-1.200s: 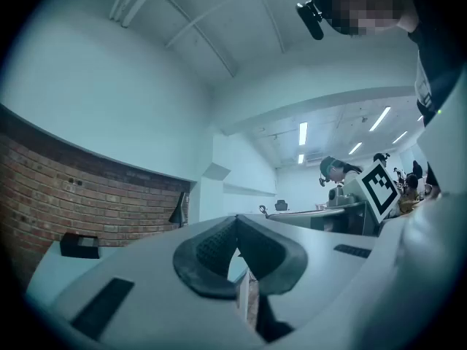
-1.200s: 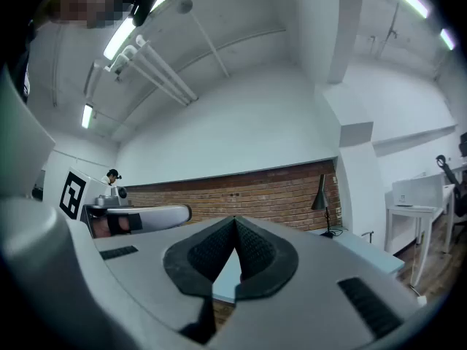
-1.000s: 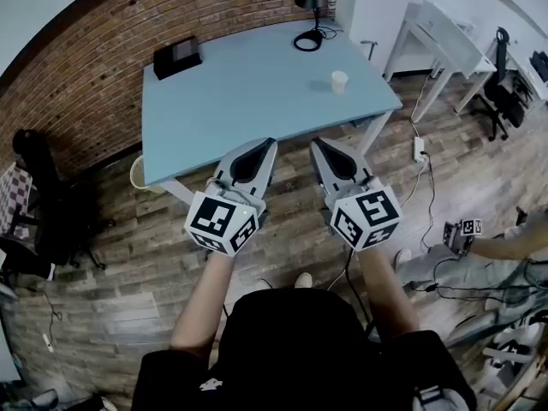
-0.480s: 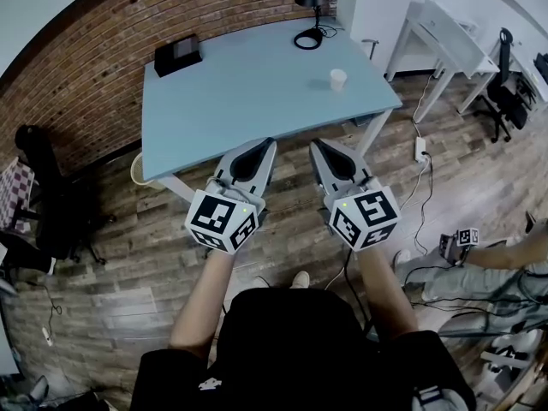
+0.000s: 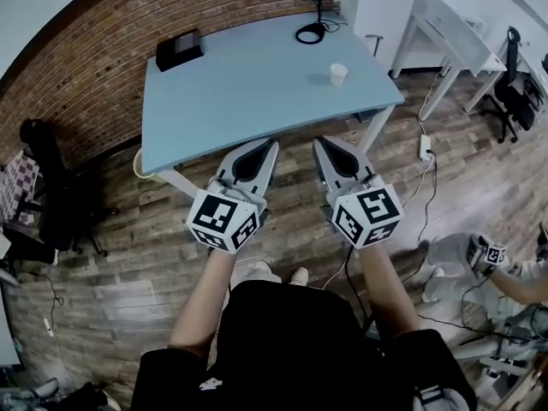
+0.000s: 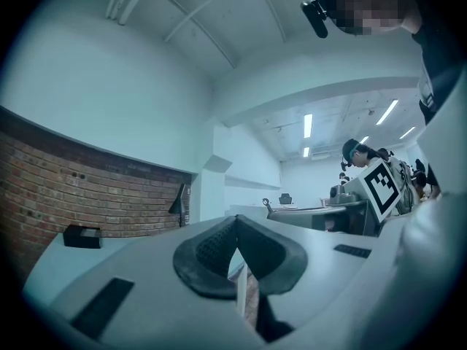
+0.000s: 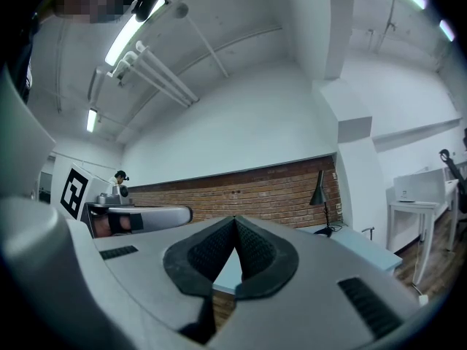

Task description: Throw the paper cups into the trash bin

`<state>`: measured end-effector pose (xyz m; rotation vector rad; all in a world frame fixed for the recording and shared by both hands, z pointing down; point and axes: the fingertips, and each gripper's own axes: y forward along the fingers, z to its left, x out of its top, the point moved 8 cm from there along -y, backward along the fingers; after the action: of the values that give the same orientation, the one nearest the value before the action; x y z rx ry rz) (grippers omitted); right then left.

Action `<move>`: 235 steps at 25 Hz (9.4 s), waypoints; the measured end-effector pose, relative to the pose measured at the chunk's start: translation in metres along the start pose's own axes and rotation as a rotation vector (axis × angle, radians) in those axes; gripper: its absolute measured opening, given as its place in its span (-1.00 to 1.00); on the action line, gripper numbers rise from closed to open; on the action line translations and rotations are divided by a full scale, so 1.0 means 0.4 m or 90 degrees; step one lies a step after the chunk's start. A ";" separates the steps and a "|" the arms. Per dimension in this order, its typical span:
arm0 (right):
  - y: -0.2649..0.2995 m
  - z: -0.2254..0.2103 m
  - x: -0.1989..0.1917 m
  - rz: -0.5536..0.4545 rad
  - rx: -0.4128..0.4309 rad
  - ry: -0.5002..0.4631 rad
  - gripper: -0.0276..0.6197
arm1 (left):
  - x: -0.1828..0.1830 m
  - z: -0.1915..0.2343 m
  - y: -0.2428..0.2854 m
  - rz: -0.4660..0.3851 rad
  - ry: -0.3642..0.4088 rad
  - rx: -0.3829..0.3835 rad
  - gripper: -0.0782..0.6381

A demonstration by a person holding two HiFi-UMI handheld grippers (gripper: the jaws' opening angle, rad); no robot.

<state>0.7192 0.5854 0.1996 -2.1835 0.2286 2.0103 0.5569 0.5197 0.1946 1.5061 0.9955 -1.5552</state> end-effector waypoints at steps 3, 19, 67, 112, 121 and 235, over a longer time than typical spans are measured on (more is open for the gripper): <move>0.004 -0.015 -0.001 0.003 -0.002 0.000 -0.91 | -0.004 0.005 0.015 0.004 -0.003 0.002 -0.76; 0.085 -0.096 0.000 0.003 -0.015 -0.013 -0.91 | -0.020 0.073 0.122 -0.009 -0.008 -0.009 -0.76; 0.587 -0.259 -0.052 0.068 -0.132 -0.023 -0.91 | -0.097 0.567 0.390 0.016 -0.063 -0.098 -0.76; 0.838 -1.023 -0.446 0.419 -0.123 0.026 -0.85 | -0.364 0.633 0.937 0.171 -0.156 -0.053 -0.76; 0.889 -1.082 -0.547 0.539 -0.110 -0.077 -0.51 | -0.420 0.626 0.953 0.201 -0.178 -0.041 -0.76; 1.257 0.500 -0.211 0.155 0.422 -0.108 -0.85 | -0.215 1.025 -0.395 0.028 -0.127 0.485 -0.76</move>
<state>0.4058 0.1401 0.2590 -1.6187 1.0126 1.8476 0.2432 0.2149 0.2899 1.7825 0.2416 -2.1336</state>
